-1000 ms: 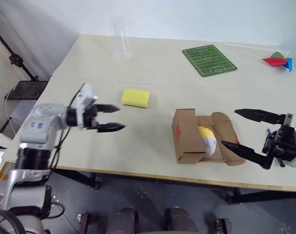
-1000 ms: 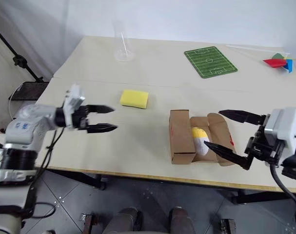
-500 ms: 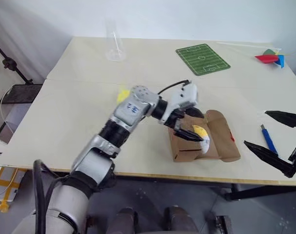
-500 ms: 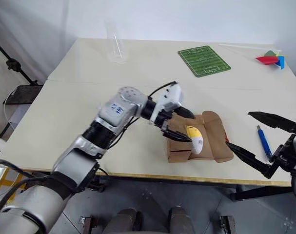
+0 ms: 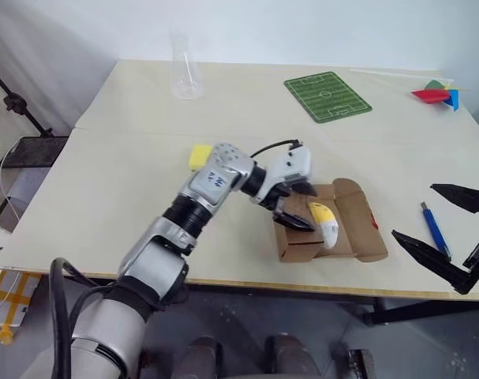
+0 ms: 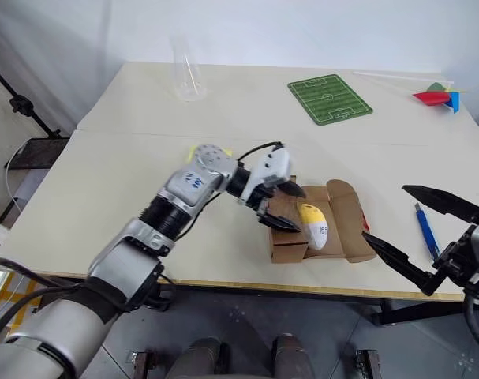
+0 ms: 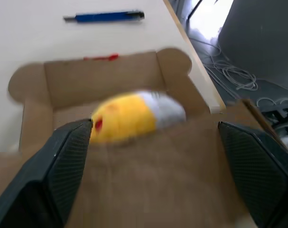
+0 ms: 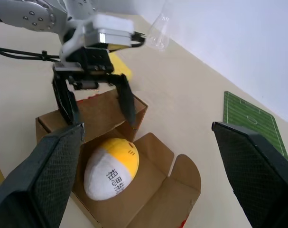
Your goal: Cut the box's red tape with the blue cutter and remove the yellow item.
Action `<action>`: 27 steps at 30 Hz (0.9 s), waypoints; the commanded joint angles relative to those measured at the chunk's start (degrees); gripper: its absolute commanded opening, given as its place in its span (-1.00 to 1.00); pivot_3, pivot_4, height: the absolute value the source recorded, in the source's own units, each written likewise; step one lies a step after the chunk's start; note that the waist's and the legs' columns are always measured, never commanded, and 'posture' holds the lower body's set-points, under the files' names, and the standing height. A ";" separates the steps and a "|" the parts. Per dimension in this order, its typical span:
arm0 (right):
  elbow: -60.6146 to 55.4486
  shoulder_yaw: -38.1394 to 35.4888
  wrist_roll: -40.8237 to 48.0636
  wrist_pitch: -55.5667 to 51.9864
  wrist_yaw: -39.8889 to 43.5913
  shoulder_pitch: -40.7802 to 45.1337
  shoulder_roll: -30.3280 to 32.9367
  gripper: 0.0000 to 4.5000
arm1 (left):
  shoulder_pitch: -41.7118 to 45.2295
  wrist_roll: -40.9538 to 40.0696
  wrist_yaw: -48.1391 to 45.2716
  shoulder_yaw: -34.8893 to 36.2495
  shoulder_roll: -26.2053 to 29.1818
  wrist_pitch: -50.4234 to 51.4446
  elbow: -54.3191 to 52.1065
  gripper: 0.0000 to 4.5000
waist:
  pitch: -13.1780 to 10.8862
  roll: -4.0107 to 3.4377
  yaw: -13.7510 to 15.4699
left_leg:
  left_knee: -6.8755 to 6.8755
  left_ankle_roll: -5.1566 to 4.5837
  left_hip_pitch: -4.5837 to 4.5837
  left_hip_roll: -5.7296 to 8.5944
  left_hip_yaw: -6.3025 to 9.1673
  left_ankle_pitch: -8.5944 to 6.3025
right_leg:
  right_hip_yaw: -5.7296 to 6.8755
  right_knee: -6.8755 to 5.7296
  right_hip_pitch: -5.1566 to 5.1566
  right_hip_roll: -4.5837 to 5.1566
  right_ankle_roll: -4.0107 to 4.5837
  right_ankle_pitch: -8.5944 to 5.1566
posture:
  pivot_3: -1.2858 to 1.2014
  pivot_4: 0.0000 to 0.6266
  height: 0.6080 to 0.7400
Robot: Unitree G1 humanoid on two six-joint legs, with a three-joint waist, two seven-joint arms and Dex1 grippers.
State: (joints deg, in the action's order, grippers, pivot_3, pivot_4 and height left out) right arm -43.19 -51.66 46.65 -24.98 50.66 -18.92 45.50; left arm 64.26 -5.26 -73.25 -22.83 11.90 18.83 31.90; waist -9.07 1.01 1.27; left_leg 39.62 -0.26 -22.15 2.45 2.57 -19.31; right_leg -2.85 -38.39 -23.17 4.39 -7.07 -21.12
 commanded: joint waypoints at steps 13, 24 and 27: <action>1.58 6.32 1.66 -0.01 -0.89 6.20 3.30 1.00 | -12.07 2.26 -1.42 -1.08 12.04 11.02 -11.21 0.99 | 0.05 0.01 0.77 | -0.42 -0.27 1.29 0.00 0.29 -0.15 | 0.01 0.92 1.52 0.08 0.00 0.00 | 0.03 -0.52 1.00; 0.73 7.66 1.06 0.66 -1.52 4.35 1.64 1.00 | -15.15 1.69 0.98 1.07 14.09 12.48 -13.47 0.99 | -0.03 0.26 0.45 | -0.44 -0.12 0.54 0.06 0.32 -0.08 | 0.12 0.62 0.73 0.10 -0.02 0.01 | 0.03 -0.52 1.00; 1.23 7.75 0.54 0.95 -1.28 3.98 1.60 1.00 | -15.12 1.69 0.91 0.93 14.30 12.20 -13.39 0.99 | -0.03 0.26 0.24 | -0.44 -0.08 0.54 0.06 0.31 -0.05 | 0.12 0.64 0.75 0.10 -0.02 0.01 | 0.03 -0.52 1.00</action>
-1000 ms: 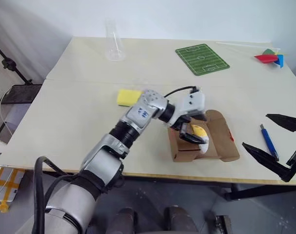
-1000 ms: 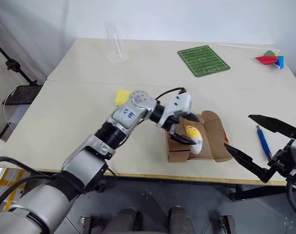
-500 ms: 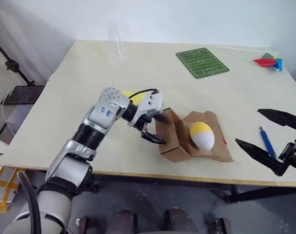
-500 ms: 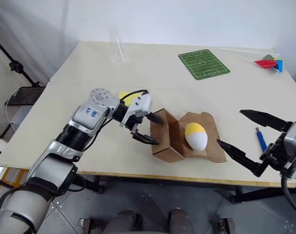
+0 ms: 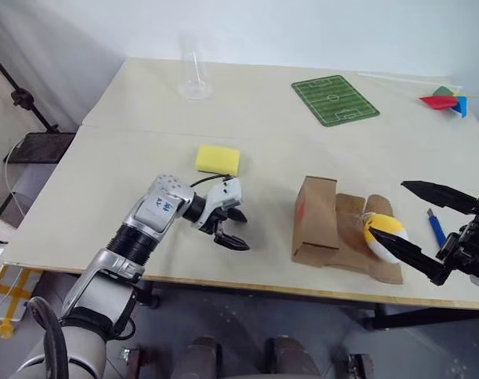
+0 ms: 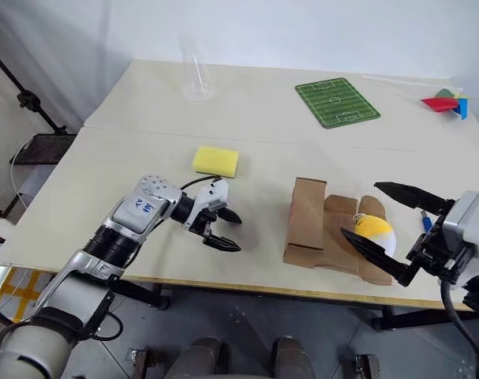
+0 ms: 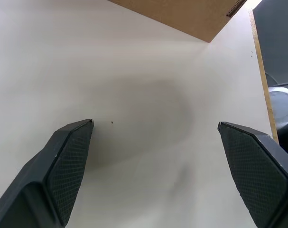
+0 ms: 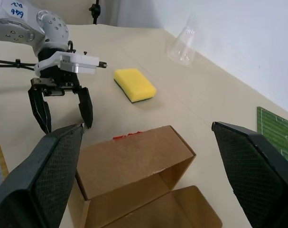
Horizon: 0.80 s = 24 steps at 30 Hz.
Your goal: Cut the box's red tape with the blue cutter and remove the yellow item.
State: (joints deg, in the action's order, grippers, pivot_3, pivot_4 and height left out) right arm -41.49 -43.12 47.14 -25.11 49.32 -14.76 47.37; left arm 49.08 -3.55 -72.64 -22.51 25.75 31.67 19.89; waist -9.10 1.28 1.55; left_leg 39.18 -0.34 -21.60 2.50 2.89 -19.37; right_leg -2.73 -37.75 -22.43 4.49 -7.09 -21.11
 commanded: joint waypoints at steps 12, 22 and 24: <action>7.78 1.23 -11.22 -12.40 -3.98 -5.13 9.52 1.00 | 4.41 -20.98 -18.61 21.11 5.79 -13.80 4.05 0.99 | -0.09 0.12 -0.97 | -0.05 0.02 -0.07 -0.09 -0.07 0.01 | 0.03 0.11 -0.10 -0.04 0.00 0.00 | 0.03 -0.52 1.00; 20.72 19.75 -16.03 -19.25 -8.09 9.73 9.50 1.00 | -4.35 -23.12 -15.90 19.94 13.20 -7.01 -3.28 0.99 | -0.18 0.00 -1.28 | -0.06 0.09 -0.06 -0.12 -0.02 0.04 | 0.10 -0.01 -0.15 0.00 0.01 0.00 | 0.03 -0.52 1.00; 23.67 22.23 -14.39 -21.01 -6.86 13.35 8.49 1.00 | -6.07 -23.95 -15.04 20.50 14.27 -5.48 -5.69 0.99 | -0.18 0.00 -1.32 | -0.06 0.08 -0.07 -0.07 -0.03 0.04 | 0.10 0.02 -0.14 0.05 0.01 0.00 | 0.03 -0.52 1.00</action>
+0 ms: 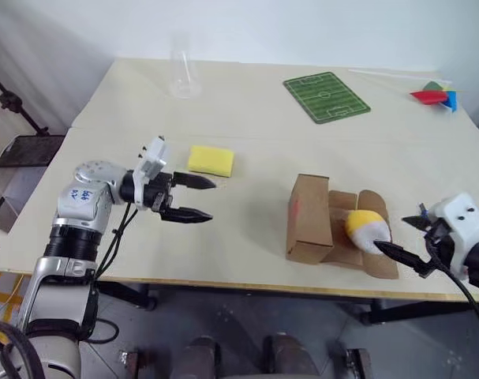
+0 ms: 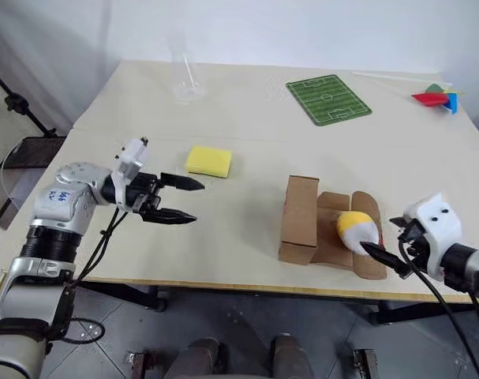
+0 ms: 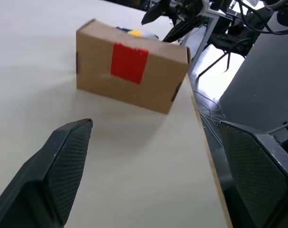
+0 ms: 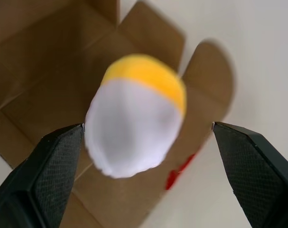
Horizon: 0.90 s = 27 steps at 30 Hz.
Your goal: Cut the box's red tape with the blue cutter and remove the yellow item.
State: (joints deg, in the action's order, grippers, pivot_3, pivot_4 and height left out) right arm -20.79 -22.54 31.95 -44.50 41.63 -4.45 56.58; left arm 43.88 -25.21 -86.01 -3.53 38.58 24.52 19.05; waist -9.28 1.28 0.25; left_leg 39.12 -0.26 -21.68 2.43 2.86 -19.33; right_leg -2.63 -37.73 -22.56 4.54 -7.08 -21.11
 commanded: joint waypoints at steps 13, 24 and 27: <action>7.34 2.60 -1.40 9.64 8.65 7.99 -1.75 -0.63 | -3.22 -4.67 2.17 3.59 1.92 6.13 -9.92 1.00 | -0.09 -0.17 -0.29 | -0.02 0.00 0.00 -0.02 0.00 0.00 | 0.05 -0.02 -0.01 -0.02 0.00 0.00 | 0.03 -0.52 1.00; -4.73 6.42 -2.69 21.49 18.15 19.16 3.04 -1.00 | 4.18 -15.33 9.22 5.56 1.85 37.22 -7.84 1.00 | -0.14 -0.24 -0.46 | -0.02 0.03 0.01 -0.08 0.01 0.01 | 0.06 -0.05 -0.02 -0.08 0.00 0.00 | 0.03 -0.52 1.00; -6.28 16.23 -8.98 23.38 15.12 26.96 0.16 -1.00 | 6.86 -18.95 12.31 6.57 -1.17 44.15 -8.27 1.00 | -0.14 -0.24 -0.50 | -0.01 0.03 0.00 -0.04 0.01 0.01 | 0.05 -0.07 -0.06 -0.06 0.00 0.00 | 0.03 -0.52 1.00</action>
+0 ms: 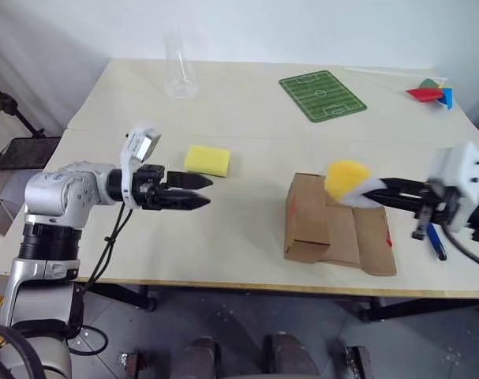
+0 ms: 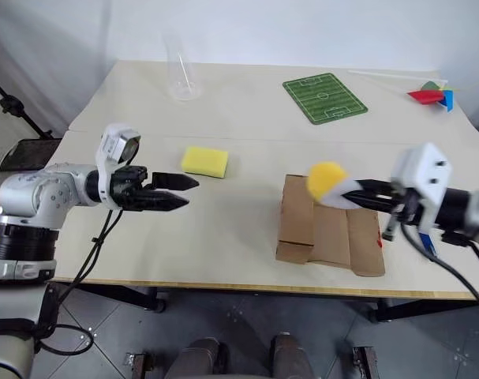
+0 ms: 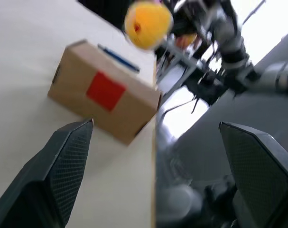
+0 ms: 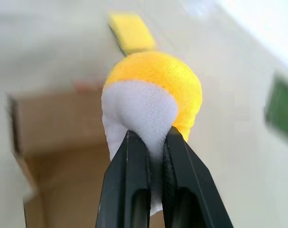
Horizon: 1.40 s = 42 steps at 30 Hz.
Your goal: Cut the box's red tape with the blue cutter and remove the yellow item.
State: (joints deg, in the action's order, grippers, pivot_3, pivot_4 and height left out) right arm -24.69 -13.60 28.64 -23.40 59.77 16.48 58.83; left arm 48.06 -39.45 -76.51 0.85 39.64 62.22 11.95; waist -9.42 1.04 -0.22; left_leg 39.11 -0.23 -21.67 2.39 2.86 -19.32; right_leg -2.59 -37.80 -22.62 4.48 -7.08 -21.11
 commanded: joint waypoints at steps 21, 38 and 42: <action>-11.35 19.27 -9.67 -5.72 -7.06 17.22 -9.75 -1.00 | 4.67 -6.33 16.12 2.04 -16.40 5.82 -1.73 0.34 | 0.00 0.00 0.04 | 0.43 0.12 -0.90 0.08 0.11 0.03 | 0.60 -0.51 -1.00 0.14 0.04 0.02 | 0.03 -0.52 1.00; -15.73 2.58 13.98 -19.65 -10.60 11.05 -14.94 -0.03 | 0.80 -7.03 16.62 5.92 -15.18 2.15 -1.80 -1.00 | 0.00 0.00 0.11 | 0.50 0.12 -0.91 0.09 0.16 0.02 | 0.62 -0.54 -0.95 0.18 0.04 0.02 | 0.03 -0.52 1.00; -15.20 -5.78 22.19 -19.19 -11.76 7.83 -15.36 0.57 | -3.03 -6.97 15.85 9.44 -10.98 -0.72 -2.92 -1.00 | 0.00 0.00 0.00 | 0.49 0.12 -0.89 0.08 0.17 0.02 | 0.61 -0.52 -0.93 0.17 0.04 0.02 | 0.03 -0.52 1.00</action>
State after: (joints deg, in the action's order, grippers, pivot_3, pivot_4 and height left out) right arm -38.93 -14.28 46.22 -43.47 48.40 25.21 43.94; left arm 46.48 -45.62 -59.68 7.50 26.64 63.48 10.82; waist -9.42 1.05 -0.22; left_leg 39.58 -0.10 -22.52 2.46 3.03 -19.29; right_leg -1.98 -38.34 -23.55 4.66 -7.03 -21.08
